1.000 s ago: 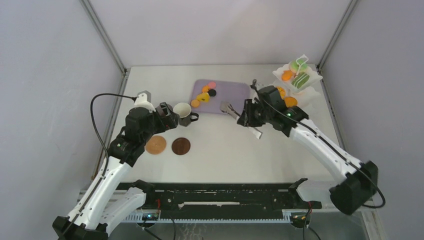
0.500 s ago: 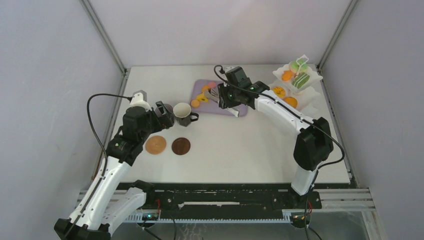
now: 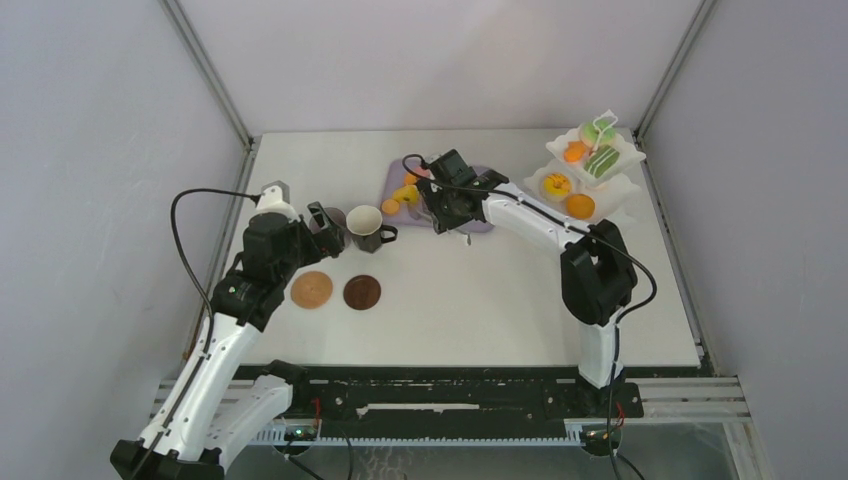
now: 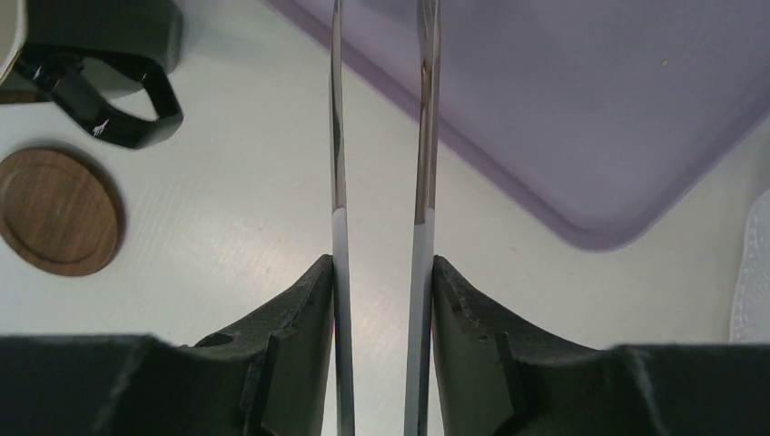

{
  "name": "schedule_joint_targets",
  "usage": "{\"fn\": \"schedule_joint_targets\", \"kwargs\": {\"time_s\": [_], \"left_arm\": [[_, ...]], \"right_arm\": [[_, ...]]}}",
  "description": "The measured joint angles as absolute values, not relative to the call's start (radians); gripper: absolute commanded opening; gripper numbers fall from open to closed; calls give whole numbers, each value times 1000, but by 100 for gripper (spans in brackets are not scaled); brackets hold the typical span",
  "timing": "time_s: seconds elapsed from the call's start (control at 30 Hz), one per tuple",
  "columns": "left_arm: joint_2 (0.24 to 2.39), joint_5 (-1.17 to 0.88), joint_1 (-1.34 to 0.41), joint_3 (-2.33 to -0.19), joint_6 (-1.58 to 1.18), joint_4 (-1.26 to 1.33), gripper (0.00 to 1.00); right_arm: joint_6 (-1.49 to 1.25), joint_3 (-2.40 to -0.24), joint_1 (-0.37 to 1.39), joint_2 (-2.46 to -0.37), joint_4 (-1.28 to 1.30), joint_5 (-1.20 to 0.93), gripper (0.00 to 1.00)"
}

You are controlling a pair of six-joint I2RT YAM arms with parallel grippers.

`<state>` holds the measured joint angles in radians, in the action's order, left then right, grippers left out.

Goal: Serve the afternoon tea

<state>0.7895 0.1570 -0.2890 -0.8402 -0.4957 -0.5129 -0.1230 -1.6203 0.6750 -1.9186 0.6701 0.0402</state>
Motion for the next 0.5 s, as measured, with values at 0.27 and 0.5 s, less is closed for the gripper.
{"fn": "schedule_joint_targets", "kwargs": {"time_s": [0.27, 0.5], "left_arm": [[800, 155, -285, -840, -496, -511, 97], [800, 155, -284, -840, -496, -511, 97]], "right_arm": [[-116, -1684, 684, -1995, 656, 95, 50], [-113, -1688, 692, -2001, 623, 121, 38]]}}
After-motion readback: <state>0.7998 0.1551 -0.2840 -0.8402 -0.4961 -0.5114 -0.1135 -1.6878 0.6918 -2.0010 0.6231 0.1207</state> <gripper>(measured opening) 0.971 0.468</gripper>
